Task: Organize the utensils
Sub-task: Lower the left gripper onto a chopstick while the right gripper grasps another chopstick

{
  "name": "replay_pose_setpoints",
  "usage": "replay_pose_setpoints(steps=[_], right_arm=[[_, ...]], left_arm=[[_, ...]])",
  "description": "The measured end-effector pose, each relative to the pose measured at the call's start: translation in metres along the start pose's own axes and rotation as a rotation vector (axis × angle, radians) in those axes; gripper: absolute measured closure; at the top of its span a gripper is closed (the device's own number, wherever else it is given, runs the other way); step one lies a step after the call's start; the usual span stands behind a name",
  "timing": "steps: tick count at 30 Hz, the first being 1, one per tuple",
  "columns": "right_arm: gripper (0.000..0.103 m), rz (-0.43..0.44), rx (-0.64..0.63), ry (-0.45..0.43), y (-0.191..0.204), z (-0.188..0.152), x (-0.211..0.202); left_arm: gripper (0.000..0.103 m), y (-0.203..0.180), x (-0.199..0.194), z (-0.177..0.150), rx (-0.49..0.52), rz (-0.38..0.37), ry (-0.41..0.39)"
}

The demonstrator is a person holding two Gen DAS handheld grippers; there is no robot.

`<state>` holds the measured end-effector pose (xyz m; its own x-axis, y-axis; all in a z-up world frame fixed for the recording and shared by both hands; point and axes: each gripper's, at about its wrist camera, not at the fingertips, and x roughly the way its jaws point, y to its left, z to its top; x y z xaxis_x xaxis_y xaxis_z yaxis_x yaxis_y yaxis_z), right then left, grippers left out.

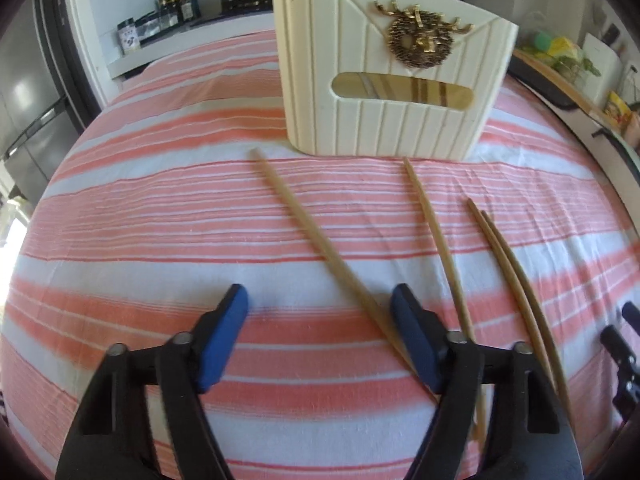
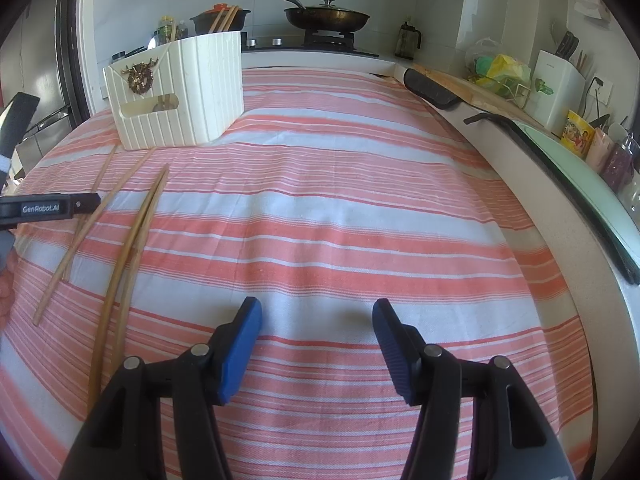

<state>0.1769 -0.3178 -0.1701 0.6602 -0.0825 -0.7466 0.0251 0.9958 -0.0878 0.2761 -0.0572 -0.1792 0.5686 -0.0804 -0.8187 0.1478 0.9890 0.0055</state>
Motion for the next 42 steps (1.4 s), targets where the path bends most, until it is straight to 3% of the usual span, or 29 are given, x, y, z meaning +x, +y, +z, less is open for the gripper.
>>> replay_pose_setpoints(steps=[1,2,7,13,15,17,19,21,23,27,29,32,37,42], right_arm=[[0.044,0.0,0.0,0.0,0.0,0.0,0.0],[0.044,0.0,0.0,0.0,0.0,0.0,0.0],[0.044,-0.003,0.002,-0.001,0.0,0.0,0.0],[0.043,0.001,0.011,0.003,-0.002,0.0,0.001],[0.043,0.01,0.018,0.005,-0.003,0.0,0.001],[0.043,0.044,0.042,0.005,-0.008,0.0,0.001],[0.043,0.126,0.075,-0.006,-0.013,0.0,-0.002],[0.045,0.254,0.097,0.017,-0.007,0.0,-0.008],[0.052,0.341,0.056,0.027,0.013,0.001,-0.018],[0.072,0.399,-0.05,0.066,0.055,0.005,-0.021],[0.078,0.382,-0.099,0.087,0.068,0.007,-0.016],[0.096,0.334,-0.124,0.145,0.076,0.008,-0.004],[0.097,0.317,-0.119,0.149,0.076,0.009,-0.005],[0.098,0.153,-0.038,0.141,0.064,0.004,-0.011]], left_arm=[[0.075,-0.001,-0.004,-0.001,0.017,-0.001,-0.001],[0.084,-0.001,-0.007,-0.002,0.031,0.009,0.0],[0.094,0.023,-0.018,-0.021,-0.004,-0.023,0.021],[0.094,0.049,-0.046,-0.058,-0.018,-0.059,0.045],[0.087,0.052,-0.052,-0.066,-0.013,-0.057,0.037],[0.054,0.051,-0.056,-0.072,0.003,-0.057,0.027],[0.034,0.048,-0.059,-0.078,0.015,-0.032,0.01],[0.033,0.046,-0.058,-0.082,0.037,-0.009,-0.003],[0.024,0.045,-0.059,-0.084,0.044,0.017,-0.027],[0.016,0.053,-0.056,-0.085,-0.002,0.014,-0.028],[0.011,0.057,-0.055,-0.086,-0.018,0.006,-0.027],[0.009,0.057,-0.056,-0.088,-0.016,0.004,-0.033],[0.006,0.055,-0.055,-0.088,-0.019,0.01,-0.03],[0.006,0.057,-0.056,-0.09,-0.025,0.004,-0.03]])
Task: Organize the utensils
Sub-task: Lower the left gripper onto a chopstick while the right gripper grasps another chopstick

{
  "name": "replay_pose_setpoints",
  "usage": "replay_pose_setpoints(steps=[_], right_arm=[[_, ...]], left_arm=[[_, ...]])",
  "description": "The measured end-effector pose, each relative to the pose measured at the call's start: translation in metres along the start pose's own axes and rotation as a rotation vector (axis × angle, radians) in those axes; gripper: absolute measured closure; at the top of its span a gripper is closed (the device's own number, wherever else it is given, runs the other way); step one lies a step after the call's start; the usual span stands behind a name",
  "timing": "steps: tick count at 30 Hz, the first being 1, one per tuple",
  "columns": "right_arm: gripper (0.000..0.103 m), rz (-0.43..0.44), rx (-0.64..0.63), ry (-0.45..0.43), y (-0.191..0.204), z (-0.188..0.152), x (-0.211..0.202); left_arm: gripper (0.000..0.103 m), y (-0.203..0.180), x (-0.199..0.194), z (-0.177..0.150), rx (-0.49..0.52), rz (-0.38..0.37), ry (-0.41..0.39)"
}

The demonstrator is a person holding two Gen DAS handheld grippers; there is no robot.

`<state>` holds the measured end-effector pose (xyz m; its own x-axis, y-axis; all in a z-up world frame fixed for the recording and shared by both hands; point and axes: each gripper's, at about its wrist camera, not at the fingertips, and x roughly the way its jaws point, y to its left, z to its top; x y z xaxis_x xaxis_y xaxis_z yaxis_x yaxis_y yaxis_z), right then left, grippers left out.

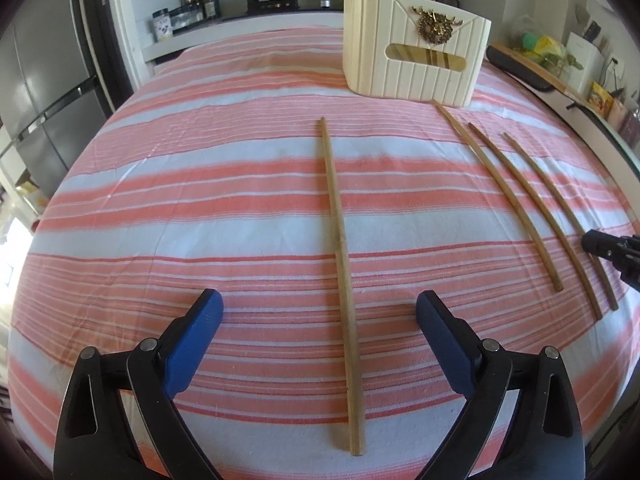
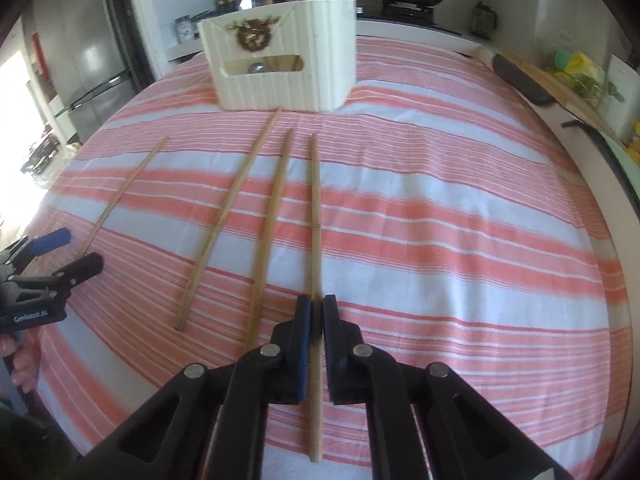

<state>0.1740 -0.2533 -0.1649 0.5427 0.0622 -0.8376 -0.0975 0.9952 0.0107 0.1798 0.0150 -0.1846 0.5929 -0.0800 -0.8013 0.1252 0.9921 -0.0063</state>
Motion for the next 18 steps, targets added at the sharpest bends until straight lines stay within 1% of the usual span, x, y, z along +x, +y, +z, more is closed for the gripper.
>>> replay_pose_setpoints(steps=[2,4,5,7,8,9,11,12,14,18], right_arm=[[0.097,-0.036,0.046,0.003,-0.01,-0.008,-0.006],[0.097,-0.04,0.039,0.021,-0.015,-0.014,-0.013],[0.095,-0.039,0.03,0.026,-0.016,-0.016,-0.016],[0.086,-0.025,0.008,0.057,-0.019,-0.018,-0.019],[0.074,-0.004,-0.001,0.068,-0.021,-0.017,-0.021],[0.067,0.018,-0.005,0.071,-0.024,-0.016,-0.023],[0.066,0.036,-0.022,0.094,-0.028,-0.013,-0.023],[0.066,0.045,-0.035,0.113,-0.03,-0.011,-0.021],[0.066,0.073,-0.055,0.148,-0.031,-0.005,-0.017],[0.066,0.108,-0.107,0.214,-0.027,0.01,-0.002]], left_arm=[[0.005,0.001,-0.001,-0.001,0.001,-0.002,0.005],[0.004,0.002,0.0,-0.001,0.015,-0.01,0.02],[0.003,0.002,0.0,0.0,0.027,-0.02,0.032],[0.003,0.004,0.001,0.005,0.055,-0.05,0.072],[0.003,0.006,0.001,0.008,0.064,-0.076,0.096],[0.003,0.01,0.001,0.012,0.063,-0.111,0.114],[0.003,0.022,-0.002,0.023,0.036,-0.177,0.13],[0.003,0.028,-0.003,0.029,0.021,-0.189,0.132],[0.004,0.035,-0.003,0.043,0.015,-0.189,0.131],[0.004,0.028,0.009,0.066,0.083,-0.183,0.151]])
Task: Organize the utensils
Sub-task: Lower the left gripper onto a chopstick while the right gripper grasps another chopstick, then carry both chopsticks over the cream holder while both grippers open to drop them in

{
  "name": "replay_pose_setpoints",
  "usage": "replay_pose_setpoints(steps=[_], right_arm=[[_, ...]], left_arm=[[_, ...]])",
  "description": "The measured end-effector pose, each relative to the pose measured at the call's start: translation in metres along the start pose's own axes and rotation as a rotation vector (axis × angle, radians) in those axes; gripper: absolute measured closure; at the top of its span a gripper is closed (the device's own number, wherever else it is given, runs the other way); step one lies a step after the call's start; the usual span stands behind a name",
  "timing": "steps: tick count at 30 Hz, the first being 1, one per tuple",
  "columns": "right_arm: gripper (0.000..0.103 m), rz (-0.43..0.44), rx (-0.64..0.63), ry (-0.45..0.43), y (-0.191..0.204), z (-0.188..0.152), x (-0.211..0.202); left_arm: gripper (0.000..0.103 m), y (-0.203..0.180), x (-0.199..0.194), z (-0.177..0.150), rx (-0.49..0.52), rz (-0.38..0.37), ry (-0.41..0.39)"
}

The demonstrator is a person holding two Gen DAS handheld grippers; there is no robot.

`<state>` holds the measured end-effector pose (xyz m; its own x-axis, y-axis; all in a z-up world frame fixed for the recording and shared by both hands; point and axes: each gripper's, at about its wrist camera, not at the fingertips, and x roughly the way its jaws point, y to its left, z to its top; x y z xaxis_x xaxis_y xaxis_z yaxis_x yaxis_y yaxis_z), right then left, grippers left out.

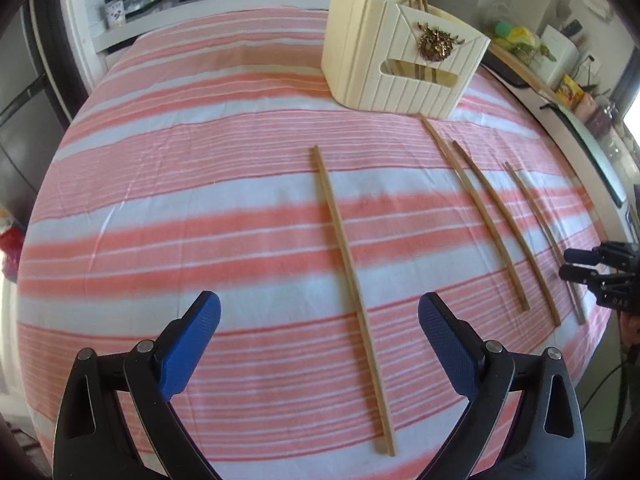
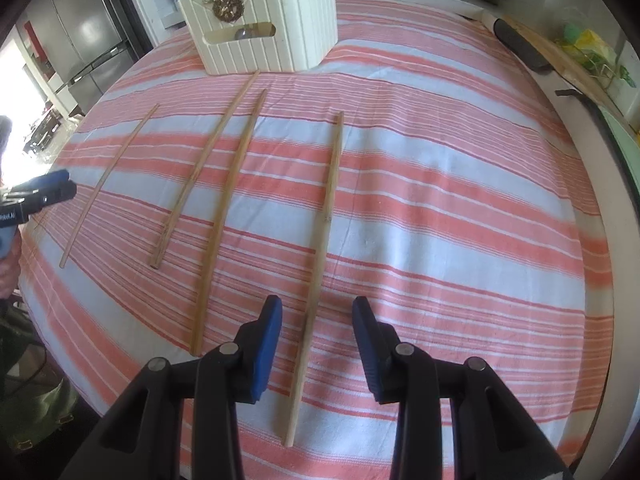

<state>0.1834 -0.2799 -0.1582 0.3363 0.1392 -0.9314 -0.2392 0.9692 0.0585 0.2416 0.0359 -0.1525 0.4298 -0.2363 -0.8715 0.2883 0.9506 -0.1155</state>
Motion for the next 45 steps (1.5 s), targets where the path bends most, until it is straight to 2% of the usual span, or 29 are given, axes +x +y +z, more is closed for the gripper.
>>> replay_pose_setpoints(steps=[3,6,9,11,12,13,14,15,16,17,19,22,30,33,39,45], right_arm=[[0.066,-0.005,-0.037,0.011,0.002,0.019,0.009],[0.066,-0.01,-0.042,0.01,0.0,0.043,0.019],[0.066,-0.015,-0.024,0.004,-0.006,0.069,0.029],[0.066,-0.013,0.0,0.006,-0.008,0.086,0.036],[0.071,-0.013,0.005,0.007,-0.009,0.094,0.039],[0.078,-0.027,-0.003,0.011,-0.008,0.101,0.041],[0.094,-0.05,-0.017,0.015,-0.007,0.107,0.044],[0.096,-0.055,-0.017,0.016,-0.007,0.112,0.046],[0.096,-0.05,-0.004,0.013,-0.007,0.114,0.046],[0.097,-0.048,0.012,0.007,-0.007,0.116,0.045],[0.097,-0.035,0.034,-0.02,-0.007,0.119,0.039],[0.097,-0.009,0.048,-0.111,-0.004,0.117,0.011],[0.097,0.066,0.016,-0.369,0.008,0.084,-0.104],[0.097,0.079,0.0,-0.44,0.014,0.075,-0.136],[0.097,0.056,-0.021,-0.562,0.023,0.064,-0.164],[0.097,0.056,-0.001,-0.619,0.023,0.066,-0.18]], left_arm=[[0.008,-0.005,0.021,0.015,0.037,0.008,0.049],[0.016,-0.003,0.044,0.03,0.032,0.036,0.107],[0.017,-0.003,0.056,0.048,0.042,0.077,0.111],[0.025,-0.002,0.061,0.059,0.032,0.092,0.11],[0.03,-0.002,0.063,0.064,0.029,0.095,0.111],[0.04,-0.003,0.065,0.068,0.03,0.1,0.108],[0.057,-0.004,0.065,0.071,0.033,0.105,0.099],[0.066,-0.006,0.065,0.073,0.041,0.11,0.092],[0.086,-0.008,0.064,0.074,0.051,0.116,0.085],[0.095,-0.009,0.064,0.074,0.054,0.116,0.083],[0.098,-0.008,0.058,0.074,0.041,0.108,0.059],[0.098,-0.007,0.034,0.07,0.032,0.101,-0.014],[0.098,-0.014,-0.084,0.058,0.015,-0.002,-0.278],[0.098,-0.015,-0.118,0.049,0.003,-0.042,-0.352],[0.099,-0.015,-0.149,0.041,-0.016,-0.077,-0.433],[0.099,-0.018,-0.167,0.043,-0.021,-0.094,-0.479]])
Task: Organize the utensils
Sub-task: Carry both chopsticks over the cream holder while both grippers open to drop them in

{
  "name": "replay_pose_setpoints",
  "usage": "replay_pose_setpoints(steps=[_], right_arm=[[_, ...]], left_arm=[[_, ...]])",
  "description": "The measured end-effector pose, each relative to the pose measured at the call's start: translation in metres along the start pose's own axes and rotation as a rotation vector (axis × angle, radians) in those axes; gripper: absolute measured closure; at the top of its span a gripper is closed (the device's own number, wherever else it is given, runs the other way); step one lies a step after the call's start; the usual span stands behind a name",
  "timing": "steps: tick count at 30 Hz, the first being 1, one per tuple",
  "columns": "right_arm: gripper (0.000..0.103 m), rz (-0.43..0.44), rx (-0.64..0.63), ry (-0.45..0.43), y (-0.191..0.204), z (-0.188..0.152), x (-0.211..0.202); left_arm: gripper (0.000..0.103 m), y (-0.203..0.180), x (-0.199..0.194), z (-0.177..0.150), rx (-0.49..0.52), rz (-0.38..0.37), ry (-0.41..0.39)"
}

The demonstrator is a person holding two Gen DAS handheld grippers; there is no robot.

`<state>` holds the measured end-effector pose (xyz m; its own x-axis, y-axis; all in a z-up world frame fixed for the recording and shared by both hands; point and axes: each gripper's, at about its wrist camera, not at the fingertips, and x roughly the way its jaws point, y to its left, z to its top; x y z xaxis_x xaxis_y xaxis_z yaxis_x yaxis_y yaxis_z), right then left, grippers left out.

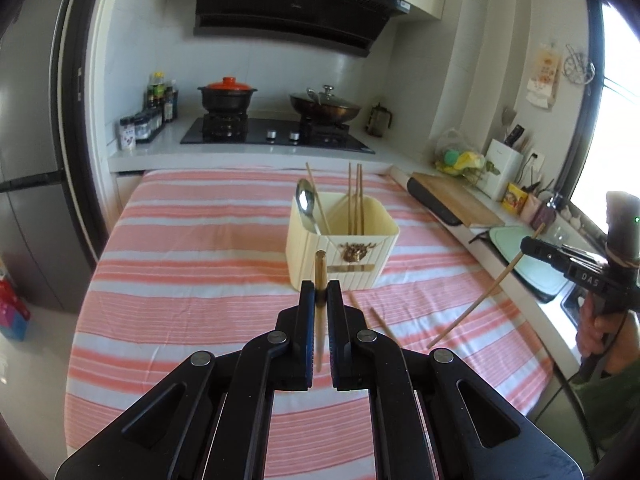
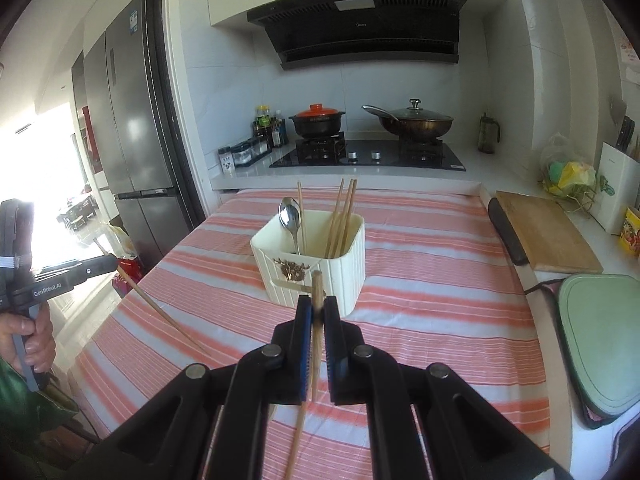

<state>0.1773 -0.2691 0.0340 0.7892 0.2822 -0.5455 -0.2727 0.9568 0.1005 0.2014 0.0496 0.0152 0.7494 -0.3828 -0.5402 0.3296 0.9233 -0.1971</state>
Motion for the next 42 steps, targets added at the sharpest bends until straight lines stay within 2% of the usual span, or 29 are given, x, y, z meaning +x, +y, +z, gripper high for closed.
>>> replay_pose_setpoints(steps=[7,12,21,26,31,37,42], right_arm=[[0.097,-0.023,-0.024,-0.014,-0.003,0.016,-0.004],[0.097,-0.04,-0.028,-0.015,-0.008,0.036,-0.003],[0.097,-0.08,-0.083,-0.124,-0.006,0.099,-0.002],[0.097,-0.077,-0.115,-0.204,0.006,0.137,0.011],[0.097,-0.069,-0.158,-0.221,0.016,0.154,0.049],[0.097,-0.033,-0.149,-0.207,0.007,0.147,0.104],[0.097,0.016,-0.093,-0.101,-0.006,0.135,0.152]], left_arm=[[0.099,0.0,-0.014,0.009,0.003,-0.019,-0.029],[0.099,0.006,-0.023,0.03,-0.007,-0.038,-0.061],[0.099,0.016,-0.037,0.097,-0.049,-0.001,-0.229],[0.099,0.022,-0.003,0.13,-0.113,0.006,-0.258],[0.099,0.013,0.048,0.147,-0.121,0.023,-0.239],[0.099,0.0,0.112,0.147,-0.099,0.039,-0.178],[0.099,-0.005,0.161,0.137,-0.079,0.039,-0.08]])
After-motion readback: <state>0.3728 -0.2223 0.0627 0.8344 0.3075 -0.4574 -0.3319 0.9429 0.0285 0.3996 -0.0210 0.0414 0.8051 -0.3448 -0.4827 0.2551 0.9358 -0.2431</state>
